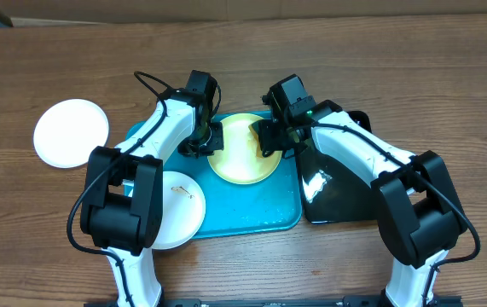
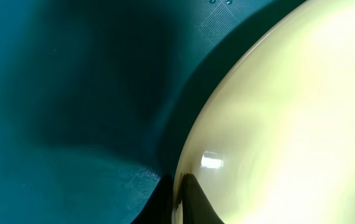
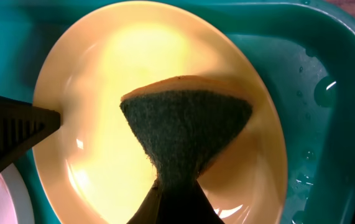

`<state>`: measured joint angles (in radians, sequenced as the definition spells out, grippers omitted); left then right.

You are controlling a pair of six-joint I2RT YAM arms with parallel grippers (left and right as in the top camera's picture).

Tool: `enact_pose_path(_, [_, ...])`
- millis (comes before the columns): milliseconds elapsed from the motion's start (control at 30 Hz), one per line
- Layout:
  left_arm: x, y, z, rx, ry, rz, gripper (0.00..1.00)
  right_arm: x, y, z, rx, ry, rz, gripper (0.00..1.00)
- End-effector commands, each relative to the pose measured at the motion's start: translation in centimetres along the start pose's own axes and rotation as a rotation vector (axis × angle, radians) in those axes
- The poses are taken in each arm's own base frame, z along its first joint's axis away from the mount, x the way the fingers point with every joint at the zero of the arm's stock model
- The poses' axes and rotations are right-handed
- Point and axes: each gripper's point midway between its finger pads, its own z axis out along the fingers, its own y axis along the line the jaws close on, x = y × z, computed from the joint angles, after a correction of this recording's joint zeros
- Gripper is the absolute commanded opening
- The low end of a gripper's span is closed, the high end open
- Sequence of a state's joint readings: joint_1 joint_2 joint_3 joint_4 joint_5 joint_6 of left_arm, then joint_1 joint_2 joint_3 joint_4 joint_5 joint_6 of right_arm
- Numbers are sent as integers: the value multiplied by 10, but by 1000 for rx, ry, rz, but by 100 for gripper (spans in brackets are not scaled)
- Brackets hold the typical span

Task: Clean dirty plates on tray and stack at the side
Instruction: 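Scrub the yellow plate surface with the sponge in the right gripper, then return the sponge to the black basin with the right gripper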

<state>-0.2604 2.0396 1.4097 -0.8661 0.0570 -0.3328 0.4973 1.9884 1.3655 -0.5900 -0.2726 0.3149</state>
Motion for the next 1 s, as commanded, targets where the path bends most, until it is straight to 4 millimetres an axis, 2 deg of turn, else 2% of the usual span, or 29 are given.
enact_pose_path(0, [5, 7, 7, -32, 22, 18, 6, 3, -2, -4, 19, -14, 23, 4])
enact_pose_path(100, [5, 7, 7, -32, 22, 18, 6, 18, -18, 5, 71, 11, 91, 4])
enact_pose_path(233, [5, 7, 7, -32, 22, 18, 6, 32, -27, 20, 73, 26, 140, 4])
enact_pose_path(367, [6, 8, 7, -33, 24, 18, 6, 41, -13, 30, 2, 60, 128, 4])
enact_pose_path(500, [5, 8, 7, -33, 24, 18, 6, 40, 18, 29, -119, 66, 89, 4])
enact_pose_path(600, [6, 8, 7, -33, 25, 18, 6, 25, 33, 24, -174, 28, 67, 4])
enact_pose_path(700, [6, 8, 7, -32, 24, 18, 6, -5, 35, 10, -197, -47, 64, 4])
enact_pose_path(833, [6, 8, 7, -33, 25, 18, 6, -41, 37, -22, -234, -124, 70, 4])
enact_pose_path(967, [6, 8, 7, -33, 25, 18, 6, -58, 32, -61, -237, -172, 64, 4])
